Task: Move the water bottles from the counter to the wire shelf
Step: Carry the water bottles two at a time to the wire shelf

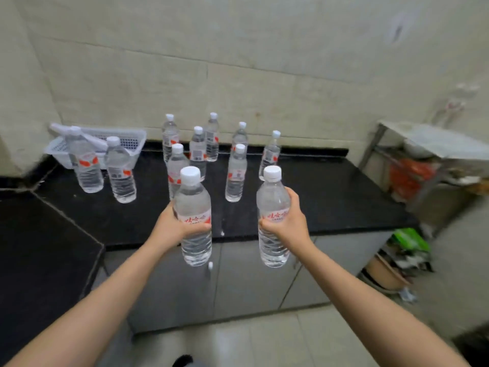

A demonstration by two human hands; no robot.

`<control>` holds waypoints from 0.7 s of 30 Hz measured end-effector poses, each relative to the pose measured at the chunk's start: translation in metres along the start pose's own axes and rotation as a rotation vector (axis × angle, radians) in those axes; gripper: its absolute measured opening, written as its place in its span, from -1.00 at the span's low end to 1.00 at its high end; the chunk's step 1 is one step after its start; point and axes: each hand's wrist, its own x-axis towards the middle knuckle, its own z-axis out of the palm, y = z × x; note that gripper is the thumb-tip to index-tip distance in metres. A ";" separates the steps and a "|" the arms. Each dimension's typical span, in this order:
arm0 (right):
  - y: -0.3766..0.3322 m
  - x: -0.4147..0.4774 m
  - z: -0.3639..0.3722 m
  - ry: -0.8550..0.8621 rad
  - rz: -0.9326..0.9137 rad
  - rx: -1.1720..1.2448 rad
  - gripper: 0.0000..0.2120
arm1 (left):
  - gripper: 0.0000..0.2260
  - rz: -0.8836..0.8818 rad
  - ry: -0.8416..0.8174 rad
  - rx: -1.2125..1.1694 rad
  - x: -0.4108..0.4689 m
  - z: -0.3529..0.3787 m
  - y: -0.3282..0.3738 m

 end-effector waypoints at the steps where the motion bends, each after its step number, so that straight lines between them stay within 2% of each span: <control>1: 0.003 -0.004 -0.021 0.051 0.007 -0.005 -0.29 | -0.24 0.011 -0.053 -0.016 -0.002 0.017 0.007; 4: 0.016 -0.016 -0.077 0.210 0.023 0.005 -0.28 | -0.40 -0.006 -0.183 -0.104 0.003 0.065 0.025; 8: 0.041 -0.031 -0.138 0.367 0.030 0.027 -0.27 | -0.57 -0.058 -0.278 -0.232 0.013 0.132 0.050; 14: 0.083 -0.041 -0.213 0.522 0.113 0.007 -0.32 | -0.49 -0.015 -0.498 -0.205 0.038 0.236 0.066; 21: 0.113 -0.021 -0.317 0.693 0.190 -0.023 -0.31 | -0.52 0.005 -0.705 -0.212 0.070 0.364 0.082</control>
